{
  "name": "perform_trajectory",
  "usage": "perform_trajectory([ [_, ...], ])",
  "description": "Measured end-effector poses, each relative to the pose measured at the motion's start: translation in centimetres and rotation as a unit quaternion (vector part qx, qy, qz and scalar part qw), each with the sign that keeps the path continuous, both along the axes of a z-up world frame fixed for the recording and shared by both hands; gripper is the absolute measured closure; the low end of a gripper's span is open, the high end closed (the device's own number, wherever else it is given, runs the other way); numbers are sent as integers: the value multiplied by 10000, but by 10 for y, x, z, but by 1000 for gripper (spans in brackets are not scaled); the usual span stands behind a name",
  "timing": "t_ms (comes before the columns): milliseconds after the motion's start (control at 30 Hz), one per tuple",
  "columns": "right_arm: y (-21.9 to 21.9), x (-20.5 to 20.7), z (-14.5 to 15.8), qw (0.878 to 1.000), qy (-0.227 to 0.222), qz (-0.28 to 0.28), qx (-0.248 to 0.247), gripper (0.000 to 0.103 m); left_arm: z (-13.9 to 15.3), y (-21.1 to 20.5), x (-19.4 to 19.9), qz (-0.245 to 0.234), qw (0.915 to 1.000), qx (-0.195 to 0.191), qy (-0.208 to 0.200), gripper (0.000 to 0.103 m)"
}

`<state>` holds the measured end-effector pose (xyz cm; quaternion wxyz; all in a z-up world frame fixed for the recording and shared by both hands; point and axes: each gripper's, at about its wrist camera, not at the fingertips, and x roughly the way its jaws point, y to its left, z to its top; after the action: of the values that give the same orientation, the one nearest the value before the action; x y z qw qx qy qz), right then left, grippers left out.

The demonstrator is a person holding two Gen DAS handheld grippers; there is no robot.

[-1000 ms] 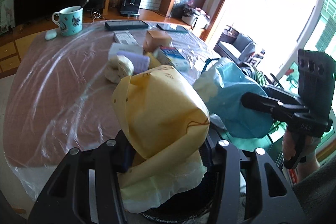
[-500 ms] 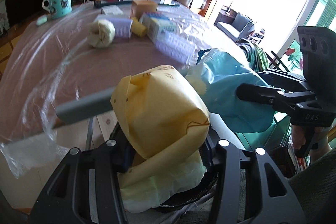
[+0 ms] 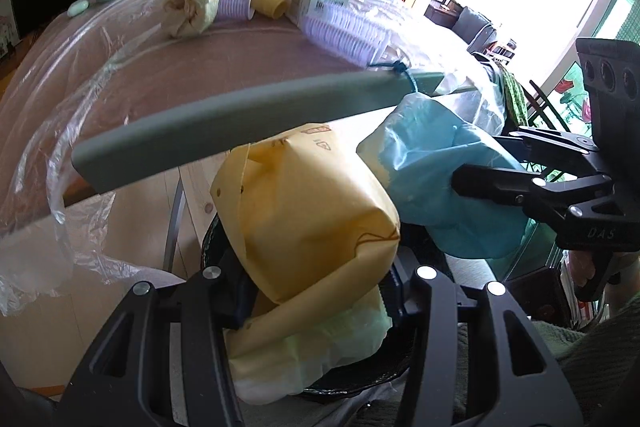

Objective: Collect trash
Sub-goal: 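Carry both bags to the black trash bin and lower them into its opening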

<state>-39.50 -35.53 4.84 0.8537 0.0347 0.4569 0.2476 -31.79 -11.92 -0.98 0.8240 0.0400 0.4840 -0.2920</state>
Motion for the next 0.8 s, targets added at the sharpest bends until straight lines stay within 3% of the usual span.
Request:
perform_trajectory([
  [800,21,13,-46,9983,421,55,-406,61,-48,-7,13,47,9988,427,251,52],
])
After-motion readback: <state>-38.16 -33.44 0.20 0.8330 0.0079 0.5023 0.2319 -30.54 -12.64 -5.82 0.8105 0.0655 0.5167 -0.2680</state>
